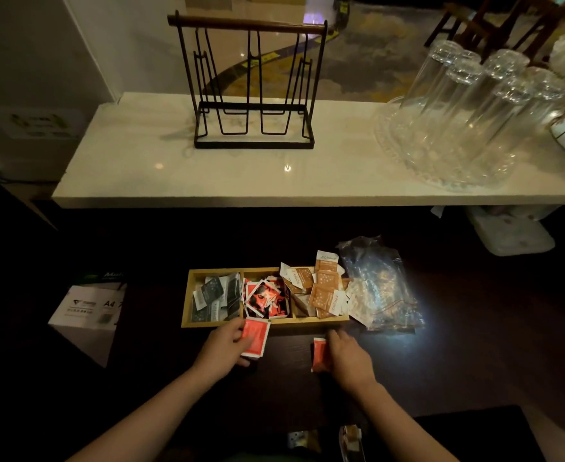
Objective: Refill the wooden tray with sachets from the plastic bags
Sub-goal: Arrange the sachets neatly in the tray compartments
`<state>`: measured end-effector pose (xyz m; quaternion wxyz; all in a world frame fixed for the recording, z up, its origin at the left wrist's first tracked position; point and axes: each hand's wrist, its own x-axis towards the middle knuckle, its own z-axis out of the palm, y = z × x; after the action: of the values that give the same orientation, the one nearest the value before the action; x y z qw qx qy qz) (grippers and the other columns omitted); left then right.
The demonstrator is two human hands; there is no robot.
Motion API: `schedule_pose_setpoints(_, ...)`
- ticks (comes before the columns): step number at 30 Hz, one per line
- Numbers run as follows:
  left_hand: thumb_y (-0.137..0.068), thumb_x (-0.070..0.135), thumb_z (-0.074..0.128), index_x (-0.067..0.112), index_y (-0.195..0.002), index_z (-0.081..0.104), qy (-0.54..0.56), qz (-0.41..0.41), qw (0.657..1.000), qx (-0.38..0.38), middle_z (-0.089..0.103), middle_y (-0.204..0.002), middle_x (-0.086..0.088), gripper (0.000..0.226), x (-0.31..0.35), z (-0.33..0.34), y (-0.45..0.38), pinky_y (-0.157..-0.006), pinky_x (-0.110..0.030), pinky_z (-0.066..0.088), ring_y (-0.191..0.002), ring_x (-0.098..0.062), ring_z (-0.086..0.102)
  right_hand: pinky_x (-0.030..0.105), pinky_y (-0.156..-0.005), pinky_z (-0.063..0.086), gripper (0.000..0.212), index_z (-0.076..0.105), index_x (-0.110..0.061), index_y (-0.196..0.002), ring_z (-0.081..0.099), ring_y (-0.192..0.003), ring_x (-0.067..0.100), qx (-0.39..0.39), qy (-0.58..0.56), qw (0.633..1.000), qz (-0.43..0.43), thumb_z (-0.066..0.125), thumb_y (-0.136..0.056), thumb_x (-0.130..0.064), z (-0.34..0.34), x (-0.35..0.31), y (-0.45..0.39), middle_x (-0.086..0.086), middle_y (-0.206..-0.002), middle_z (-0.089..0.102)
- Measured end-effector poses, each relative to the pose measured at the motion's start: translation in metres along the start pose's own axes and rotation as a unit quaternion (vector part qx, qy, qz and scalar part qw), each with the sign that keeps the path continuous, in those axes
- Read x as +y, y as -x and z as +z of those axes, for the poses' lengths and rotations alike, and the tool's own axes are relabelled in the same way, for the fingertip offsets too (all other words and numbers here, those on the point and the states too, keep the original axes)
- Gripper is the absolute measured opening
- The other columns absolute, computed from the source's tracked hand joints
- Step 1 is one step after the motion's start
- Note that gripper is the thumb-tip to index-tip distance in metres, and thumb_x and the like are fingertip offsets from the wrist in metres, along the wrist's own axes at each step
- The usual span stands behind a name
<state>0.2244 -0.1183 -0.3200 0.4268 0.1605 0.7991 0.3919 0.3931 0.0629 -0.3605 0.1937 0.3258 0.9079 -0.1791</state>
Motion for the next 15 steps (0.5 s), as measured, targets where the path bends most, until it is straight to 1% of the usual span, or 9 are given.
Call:
schedule_pose_setpoints(3,-0.096,0.011,0.047,0.011,-0.119,0.051,0.044,-0.024,0.999,-0.018,0.069,-0.100,-0.007,0.023,0.004,0.000,0.003,-0.059,-0.028,0.057,-0.076,-0.019,0.072,0.032,-0.086,0.052,0.021,0.059,-0.019,-0.105,0.063,-0.096,0.014,-0.063,-0.166,0.984,-0.022,0.063,-0.088,-0.030,-0.014,-0.015,0.001,0.001,-0.107,0.065)
schedule_pose_setpoints(5,-0.097,0.010,0.045,0.010,-0.119,0.051,0.082,-0.035,0.996,-0.022,0.068,-0.101,-0.008,0.024,0.008,0.000,0.006,-0.061,-0.027,0.057,-0.077,-0.020,0.072,0.023,-0.079,0.052,0.007,0.058,-0.024,-0.094,0.061,-0.088,0.005,-0.084,-0.330,0.938,-0.058,0.062,-0.089,-0.027,-0.028,-0.034,0.007,-0.005,-0.102,0.061)
schedule_pose_setpoints(6,-0.096,0.011,0.046,0.009,-0.119,0.052,0.102,-0.036,0.994,-0.029,0.068,-0.102,-0.009,0.024,0.008,-0.001,0.007,-0.064,-0.028,0.058,-0.080,-0.021,0.072,0.021,-0.079,0.050,0.007,0.058,-0.025,-0.093,0.059,-0.092,0.005,-0.083,-0.394,0.912,-0.076,0.063,-0.089,-0.025,-0.034,-0.045,0.009,-0.006,-0.107,0.056)
schedule_pose_setpoints(8,-0.095,0.016,0.048,0.010,-0.116,0.056,0.142,-0.028,0.987,-0.072,0.070,-0.106,-0.012,0.023,0.012,-0.001,0.010,-0.073,-0.032,0.059,-0.087,-0.022,0.072,0.021,-0.082,0.049,0.011,0.060,-0.024,-0.097,0.056,-0.102,0.008,-0.060,-0.444,0.888,-0.107,0.065,-0.087,-0.022,-0.043,-0.064,0.010,-0.004,-0.116,0.053)
schedule_pose_setpoints(10,-0.096,0.022,0.048,0.014,-0.111,0.059,0.158,-0.012,0.981,-0.112,0.070,-0.105,-0.011,0.021,0.020,-0.001,0.013,-0.077,-0.034,0.058,-0.088,-0.023,0.072,0.017,-0.076,0.049,0.013,0.059,-0.022,-0.095,0.060,-0.092,0.000,-0.019,-0.466,0.877,-0.119,0.067,-0.086,-0.017,-0.047,-0.080,0.006,-0.006,-0.104,0.060)
schedule_pose_setpoints(11,-0.097,0.022,0.045,0.017,-0.107,0.060,0.134,0.003,0.985,-0.108,0.070,-0.103,-0.010,0.018,0.025,-0.003,0.013,-0.077,-0.034,0.058,-0.087,-0.022,0.071,0.015,-0.072,0.049,0.017,0.057,-0.022,-0.096,0.061,-0.087,-0.004,0.004,-0.473,0.873,-0.118,0.067,-0.085,-0.014,-0.051,-0.086,0.002,-0.008,-0.098,0.062)
schedule_pose_setpoints(13,-0.098,0.021,0.041,0.021,-0.104,0.060,-0.028,0.069,0.997,-0.015,0.067,-0.106,-0.004,0.019,0.031,-0.010,0.003,-0.081,-0.030,0.056,-0.090,-0.016,0.066,0.015,-0.074,0.052,0.028,0.054,-0.023,-0.106,0.061,-0.090,-0.004,0.054,-0.467,0.875,-0.114,0.067,-0.084,-0.010,-0.061,-0.093,-0.011,-0.012,-0.103,0.061)
schedule_pose_setpoints(14,-0.098,0.021,0.041,0.021,-0.111,0.059,-0.136,0.116,0.982,0.055,0.063,-0.113,-0.002,0.022,0.032,-0.016,-0.005,-0.087,-0.027,0.052,-0.099,-0.013,0.062,0.018,-0.076,0.054,0.033,0.054,-0.023,-0.112,0.062,-0.096,0.002,0.075,-0.451,0.882,-0.116,0.067,-0.084,-0.010,-0.067,-0.094,-0.017,-0.013,-0.108,0.060)
schedule_pose_setpoints(15,-0.098,0.020,0.042,0.020,-0.120,0.056,-0.231,0.168,0.950,0.124,0.059,-0.123,0.000,0.027,0.032,-0.023,-0.013,-0.095,-0.026,0.046,-0.110,-0.013,0.056,0.020,-0.079,0.054,0.036,0.054,-0.022,-0.117,0.063,-0.100,0.007,0.092,-0.421,0.894,-0.120,0.065,-0.085,-0.010,-0.071,-0.096,-0.023,-0.012,-0.111,0.059)
